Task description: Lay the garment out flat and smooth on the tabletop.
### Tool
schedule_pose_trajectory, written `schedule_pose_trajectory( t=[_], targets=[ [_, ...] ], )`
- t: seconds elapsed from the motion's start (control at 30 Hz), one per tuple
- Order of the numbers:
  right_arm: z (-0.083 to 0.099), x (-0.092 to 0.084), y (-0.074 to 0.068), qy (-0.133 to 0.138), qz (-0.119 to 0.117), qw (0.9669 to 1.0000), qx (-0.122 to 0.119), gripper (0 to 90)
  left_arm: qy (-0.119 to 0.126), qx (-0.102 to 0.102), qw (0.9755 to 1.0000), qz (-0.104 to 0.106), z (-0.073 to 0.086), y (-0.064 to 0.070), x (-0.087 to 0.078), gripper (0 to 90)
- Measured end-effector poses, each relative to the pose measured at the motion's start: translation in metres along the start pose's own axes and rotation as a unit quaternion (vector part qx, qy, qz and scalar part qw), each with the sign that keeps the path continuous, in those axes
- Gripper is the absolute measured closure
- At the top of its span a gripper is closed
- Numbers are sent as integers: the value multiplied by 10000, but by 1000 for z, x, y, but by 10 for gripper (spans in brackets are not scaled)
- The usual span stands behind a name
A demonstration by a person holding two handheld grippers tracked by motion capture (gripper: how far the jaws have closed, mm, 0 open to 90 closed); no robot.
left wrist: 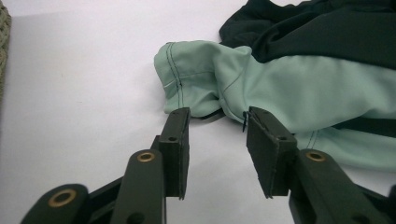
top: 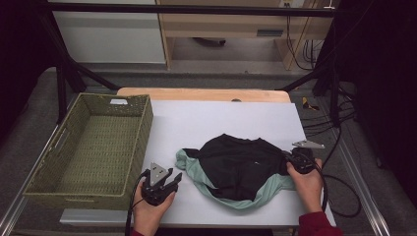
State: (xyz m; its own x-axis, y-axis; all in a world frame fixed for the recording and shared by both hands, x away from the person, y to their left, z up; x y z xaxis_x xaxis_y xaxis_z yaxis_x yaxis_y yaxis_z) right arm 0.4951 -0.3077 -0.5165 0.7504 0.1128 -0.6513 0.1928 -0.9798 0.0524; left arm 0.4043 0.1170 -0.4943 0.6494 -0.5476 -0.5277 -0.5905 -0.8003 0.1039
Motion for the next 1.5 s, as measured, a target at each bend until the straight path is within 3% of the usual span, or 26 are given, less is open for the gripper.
schedule_pose_trajectory(
  t=[0.07,0.23,0.33,0.5,0.63,0.67,0.77,0.8,0.9,1.03,1.1,1.27,1.43,1.5],
  targets=[
    [0,-2,-3,25,-11,9999,-108,855,56,15,10000,-4,-1,0,0,574],
    [2,-2,-5,9,-92,10000,-20,763,45,179,9998,-108,-12,-5,11,531],
    [3,-2,-5,38,-145,9999,46,748,-69,127,9999,-47,-25,-7,21,508],
    [3,-2,-7,49,-124,9999,-7,738,-112,374,9991,-158,-56,-14,37,508],
    [3,-2,-6,49,-139,9999,-2,736,-483,352,9979,-266,-66,-30,59,508],
    [3,-2,-6,47,-140,9999,0,735,-611,328,9972,-284,-64,-34,64,508],
    [3,-2,-6,36,-166,9999,24,732,-1103,110,9938,-64,-50,-38,79,502],
    [3,-2,-5,36,-189,9998,25,731,-1172,150,9930,-84,-45,-38,80,503],
    [3,-2,-5,29,-222,9997,46,729,-1129,144,9935,-15,-36,-35,78,557],
    [3,-2,-5,37,-192,9998,9,729,-1077,181,9939,150,-28,-32,70,774],
    [3,-2,-6,37,-183,9998,12,729,-1042,156,9943,139,-25,-31,65,829],
    [3,-2,-6,54,-152,9999,-49,725,-851,219,9961,7,-18,-21,45,838],
    [2,-1,-8,60,-113,9998,-144,709,-673,57,9977,-41,-10,-8,22,835],
    [2,-1,-9,74,-91,9997,-193,692,-665,98,9977,-56,-6,-1,15,836]
  ],
)
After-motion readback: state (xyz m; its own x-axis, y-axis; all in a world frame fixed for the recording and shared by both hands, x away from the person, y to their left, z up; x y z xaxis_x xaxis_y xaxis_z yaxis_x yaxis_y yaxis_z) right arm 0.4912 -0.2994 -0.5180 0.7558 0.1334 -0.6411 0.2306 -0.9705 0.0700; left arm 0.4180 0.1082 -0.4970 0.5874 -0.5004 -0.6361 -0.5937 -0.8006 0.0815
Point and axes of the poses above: each handheld gripper's, and its own axes: x roughly forward along the jaws, z roughly out of its underside, y roughly to its right, the point moved 5 cm from there along x, roughly forward along the jaws, and after that the axes turned 8 degrees about z, right-handed, at the moved point
